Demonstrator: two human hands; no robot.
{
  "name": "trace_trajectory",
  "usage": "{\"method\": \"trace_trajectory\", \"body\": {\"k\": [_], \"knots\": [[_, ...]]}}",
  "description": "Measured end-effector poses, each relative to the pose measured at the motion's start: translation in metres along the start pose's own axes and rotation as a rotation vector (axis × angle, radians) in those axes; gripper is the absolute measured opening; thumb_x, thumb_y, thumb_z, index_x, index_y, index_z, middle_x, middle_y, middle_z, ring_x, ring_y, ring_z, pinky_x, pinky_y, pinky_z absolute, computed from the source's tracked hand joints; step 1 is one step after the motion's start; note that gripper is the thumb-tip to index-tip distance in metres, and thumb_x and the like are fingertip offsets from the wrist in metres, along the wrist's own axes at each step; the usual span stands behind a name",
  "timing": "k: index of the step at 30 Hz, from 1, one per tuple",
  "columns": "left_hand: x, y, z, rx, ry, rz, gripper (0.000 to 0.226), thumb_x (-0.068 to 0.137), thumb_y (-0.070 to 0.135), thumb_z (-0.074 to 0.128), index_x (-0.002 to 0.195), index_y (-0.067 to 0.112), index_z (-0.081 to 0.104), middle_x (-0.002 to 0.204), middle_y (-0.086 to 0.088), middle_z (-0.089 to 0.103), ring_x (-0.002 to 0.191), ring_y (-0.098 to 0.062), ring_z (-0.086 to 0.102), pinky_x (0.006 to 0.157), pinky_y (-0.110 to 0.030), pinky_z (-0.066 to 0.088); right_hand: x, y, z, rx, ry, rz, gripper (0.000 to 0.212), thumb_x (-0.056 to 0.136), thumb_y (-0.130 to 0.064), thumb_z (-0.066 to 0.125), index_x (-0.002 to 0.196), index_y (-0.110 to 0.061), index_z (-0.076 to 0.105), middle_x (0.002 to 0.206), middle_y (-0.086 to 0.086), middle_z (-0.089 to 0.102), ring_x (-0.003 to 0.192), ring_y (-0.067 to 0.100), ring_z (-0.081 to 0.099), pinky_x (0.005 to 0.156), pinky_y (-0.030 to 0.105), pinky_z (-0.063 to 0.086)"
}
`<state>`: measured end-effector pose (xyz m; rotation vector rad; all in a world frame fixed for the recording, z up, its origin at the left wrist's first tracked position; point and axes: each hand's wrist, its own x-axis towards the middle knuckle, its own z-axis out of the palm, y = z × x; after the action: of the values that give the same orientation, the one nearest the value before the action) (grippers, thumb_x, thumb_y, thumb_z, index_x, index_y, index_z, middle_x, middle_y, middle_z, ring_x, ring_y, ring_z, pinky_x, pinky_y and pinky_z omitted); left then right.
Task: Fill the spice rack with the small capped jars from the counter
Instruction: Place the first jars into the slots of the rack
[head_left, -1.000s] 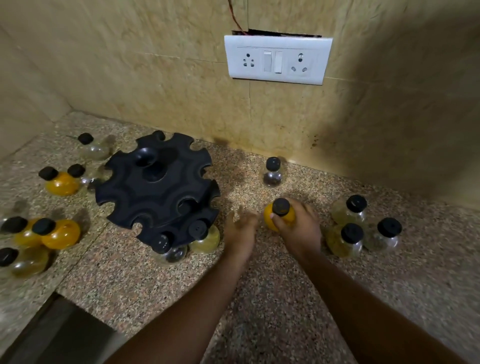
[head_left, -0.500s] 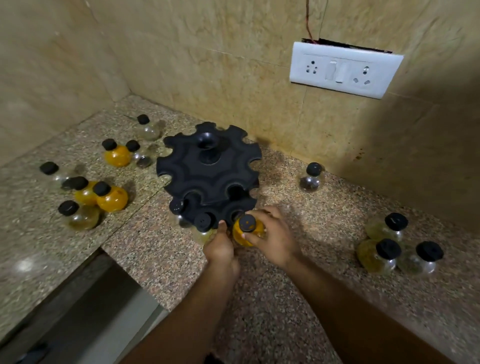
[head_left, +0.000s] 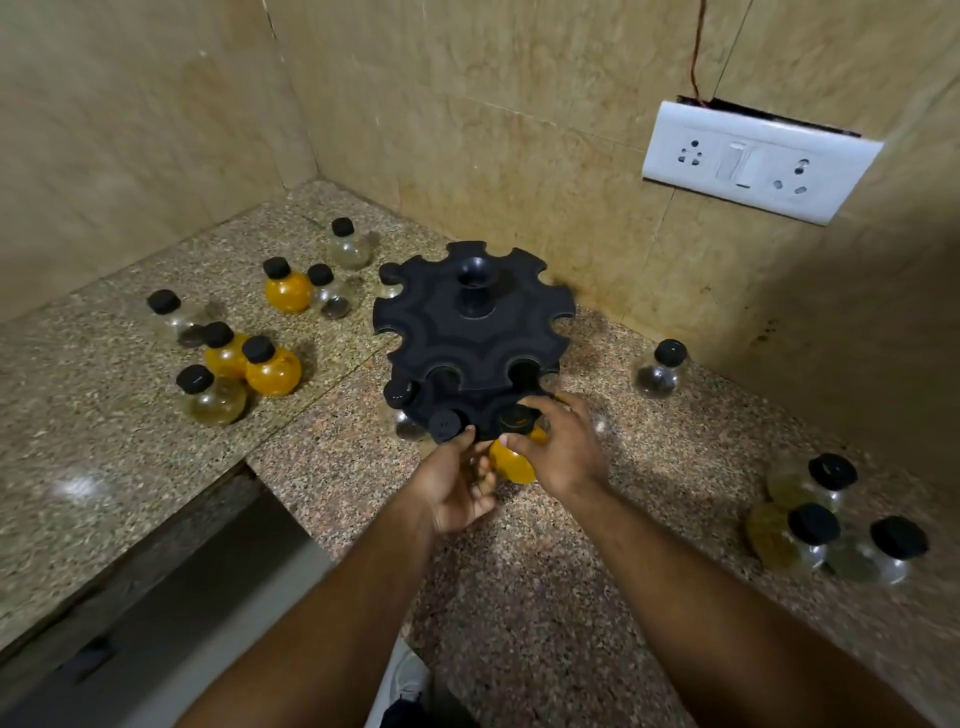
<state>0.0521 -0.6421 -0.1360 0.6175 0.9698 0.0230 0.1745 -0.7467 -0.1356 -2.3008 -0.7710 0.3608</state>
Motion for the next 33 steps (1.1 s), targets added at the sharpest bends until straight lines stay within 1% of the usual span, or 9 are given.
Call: {"method": "trace_trajectory", "body": {"k": [6, 11, 14, 19, 21, 23, 25, 29, 33], "knots": [[0.002, 0.001, 0.000, -0.012, -0.042, 0.008, 0.034, 0.100, 0.048, 0.050, 0.086, 0.018, 0.061, 0.066, 0.003, 0.046, 0.051, -0.012, 0.052, 0.047, -0.021, 0.036, -0.003, -0.010, 0.001, -0.057, 0.055, 0.064, 0.060, 0.074, -0.057, 0.081, 0.127, -0.041, 0.059, 0.152, -0.009, 0.035, 0.119, 0.023, 0.058, 0.073, 0.030, 0.039], [-0.003, -0.017, 0.012, 0.062, 0.009, 0.168, 0.027, 0.104, 0.034, 0.047, 0.094, 0.017, 0.066, 0.071, 0.001, 0.060, 0.061, -0.012, 0.053, 0.057, -0.027, 0.035, -0.001, -0.004, -0.001, 0.052, 0.056, 0.054, 0.066, 0.074, -0.051, 0.084, 0.131, -0.034, 0.054, 0.142, -0.004, 0.046, 0.114, 0.023, 0.059, 0.074, 0.029, 0.040], [-0.005, -0.046, 0.026, 0.167, 0.013, 0.212, 0.025, 0.103, 0.027, 0.047, 0.094, 0.015, 0.067, 0.074, -0.004, 0.062, 0.059, -0.017, 0.052, 0.052, -0.027, 0.038, -0.008, 0.010, -0.002, 0.127, 0.082, 0.094, 0.068, 0.078, -0.048, 0.082, 0.137, -0.035, 0.051, 0.141, -0.002, 0.049, 0.116, 0.024, 0.059, 0.080, 0.032, 0.047], [0.013, -0.073, 0.054, 0.420, 0.046, 0.265, 0.018, 0.100, 0.009, 0.053, 0.094, 0.003, 0.068, 0.072, -0.014, 0.063, 0.049, -0.020, 0.053, 0.041, -0.020, 0.035, -0.037, 0.052, -0.015, 0.146, 0.144, 0.202, 0.056, 0.089, -0.045, 0.072, 0.139, -0.033, 0.050, 0.143, -0.002, 0.054, 0.119, 0.022, 0.058, 0.082, 0.029, 0.042], [0.027, -0.082, 0.069, 0.639, 0.043, 0.384, 0.013, 0.096, 0.007, 0.057, 0.090, 0.005, 0.069, 0.078, -0.012, 0.066, 0.063, -0.023, 0.059, 0.054, -0.023, 0.046, -0.051, 0.072, -0.028, 0.174, 0.225, 0.272, 0.053, 0.091, -0.038, 0.070, 0.140, -0.028, 0.053, 0.142, 0.002, 0.055, 0.122, 0.024, 0.056, 0.088, 0.028, 0.041], [0.040, -0.091, 0.080, 1.003, 0.059, 0.521, 0.012, 0.092, 0.022, 0.060, 0.096, 0.017, 0.069, 0.095, -0.007, 0.072, 0.087, -0.026, 0.065, 0.075, -0.030, 0.052, -0.063, 0.088, -0.037, 0.170, 0.321, 0.320, 0.051, 0.090, -0.036, 0.071, 0.137, -0.025, 0.056, 0.137, 0.006, 0.058, 0.118, 0.026, 0.059, 0.092, 0.033, 0.047], [0.047, -0.097, 0.095, 1.274, 0.000, 0.585, 0.033, 0.086, 0.038, 0.057, 0.113, 0.021, 0.065, 0.111, -0.005, 0.070, 0.102, -0.026, 0.064, 0.086, -0.034, 0.052, -0.075, 0.105, -0.044, 0.149, 0.387, 0.395, 0.051, 0.088, -0.038, 0.071, 0.136, -0.026, 0.056, 0.134, 0.007, 0.058, 0.116, 0.028, 0.060, 0.092, 0.036, 0.048], [0.065, -0.111, 0.123, 1.622, -0.181, 0.760, 0.061, 0.086, 0.042, 0.066, 0.142, 0.026, 0.046, 0.143, -0.005, 0.050, 0.132, -0.026, 0.046, 0.107, -0.036, 0.041, -0.102, 0.128, -0.057, 0.142, 0.513, 0.521, 0.059, 0.087, -0.046, 0.068, 0.139, -0.025, 0.049, 0.134, 0.004, 0.056, 0.113, 0.027, 0.061, 0.089, 0.039, 0.050], [0.070, -0.128, 0.156, 1.960, -0.318, 0.747, 0.092, 0.085, 0.050, 0.070, 0.156, 0.019, 0.021, 0.162, -0.013, 0.024, 0.148, -0.034, 0.022, 0.118, -0.044, 0.028, -0.121, 0.145, -0.072, 0.184, 0.682, 0.617, 0.073, 0.085, -0.043, 0.075, 0.146, -0.021, 0.042, 0.139, 0.006, 0.050, 0.121, 0.029, 0.056, 0.092, 0.043, 0.049]]}}
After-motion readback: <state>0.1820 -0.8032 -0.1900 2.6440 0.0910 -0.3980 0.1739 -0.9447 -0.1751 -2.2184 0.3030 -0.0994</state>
